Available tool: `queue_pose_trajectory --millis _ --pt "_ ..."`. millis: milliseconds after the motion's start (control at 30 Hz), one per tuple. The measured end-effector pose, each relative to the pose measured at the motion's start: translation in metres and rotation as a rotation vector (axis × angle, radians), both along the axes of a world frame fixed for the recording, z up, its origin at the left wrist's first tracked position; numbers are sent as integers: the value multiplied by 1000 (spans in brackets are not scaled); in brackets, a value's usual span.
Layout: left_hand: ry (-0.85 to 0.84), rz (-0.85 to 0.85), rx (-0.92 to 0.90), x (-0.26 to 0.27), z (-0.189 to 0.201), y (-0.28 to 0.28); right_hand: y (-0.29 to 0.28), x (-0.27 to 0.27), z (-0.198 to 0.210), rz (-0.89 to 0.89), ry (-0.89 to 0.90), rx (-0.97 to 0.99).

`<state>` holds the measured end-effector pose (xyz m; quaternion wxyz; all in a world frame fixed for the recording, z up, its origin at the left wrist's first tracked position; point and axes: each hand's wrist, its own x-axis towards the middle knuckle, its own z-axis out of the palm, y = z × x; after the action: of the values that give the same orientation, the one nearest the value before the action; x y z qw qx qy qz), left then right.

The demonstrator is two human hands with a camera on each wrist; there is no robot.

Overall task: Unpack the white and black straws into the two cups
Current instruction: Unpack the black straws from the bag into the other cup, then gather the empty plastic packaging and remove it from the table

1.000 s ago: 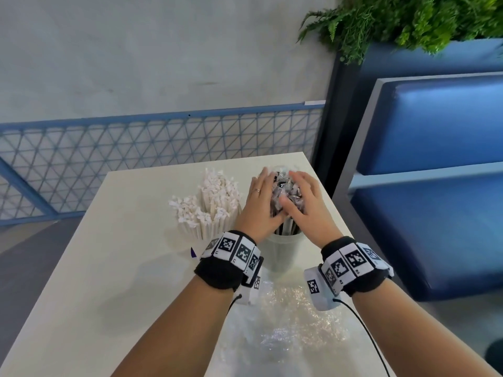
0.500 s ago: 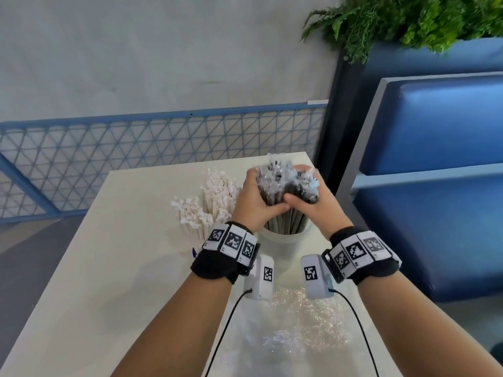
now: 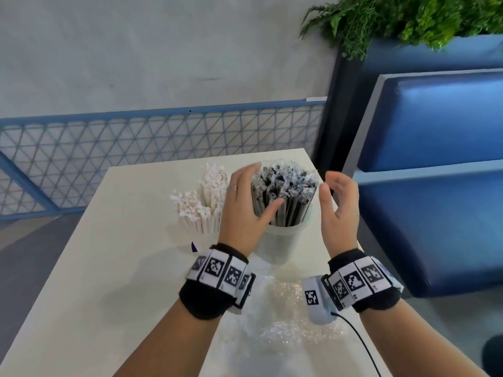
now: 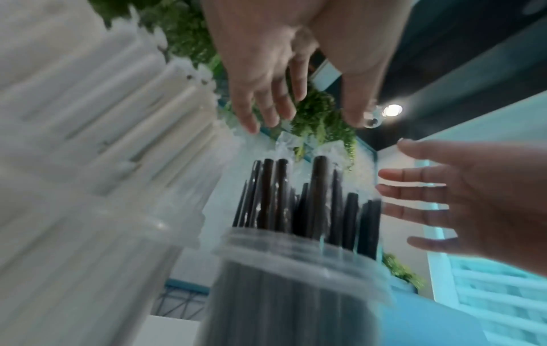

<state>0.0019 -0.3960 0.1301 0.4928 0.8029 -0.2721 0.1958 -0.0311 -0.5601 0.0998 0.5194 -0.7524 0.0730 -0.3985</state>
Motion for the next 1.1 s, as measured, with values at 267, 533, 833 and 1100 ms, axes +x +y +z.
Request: queue_pose_trajectory --millis 267,533,833,1100 --pt "338 -261 899 -35 -86 -10 -4 -35 -76 151 722 -523" --pt "484 -181 1396 -46 -139 -4 20 -59 -120 405 1223 -985" --pt "435 -28 1223 -72 -141 21 7 -68 -139 561 1197 -725" --pt "446 420 461 -105 -119 59 -26 -91 -103 662 912 -40"
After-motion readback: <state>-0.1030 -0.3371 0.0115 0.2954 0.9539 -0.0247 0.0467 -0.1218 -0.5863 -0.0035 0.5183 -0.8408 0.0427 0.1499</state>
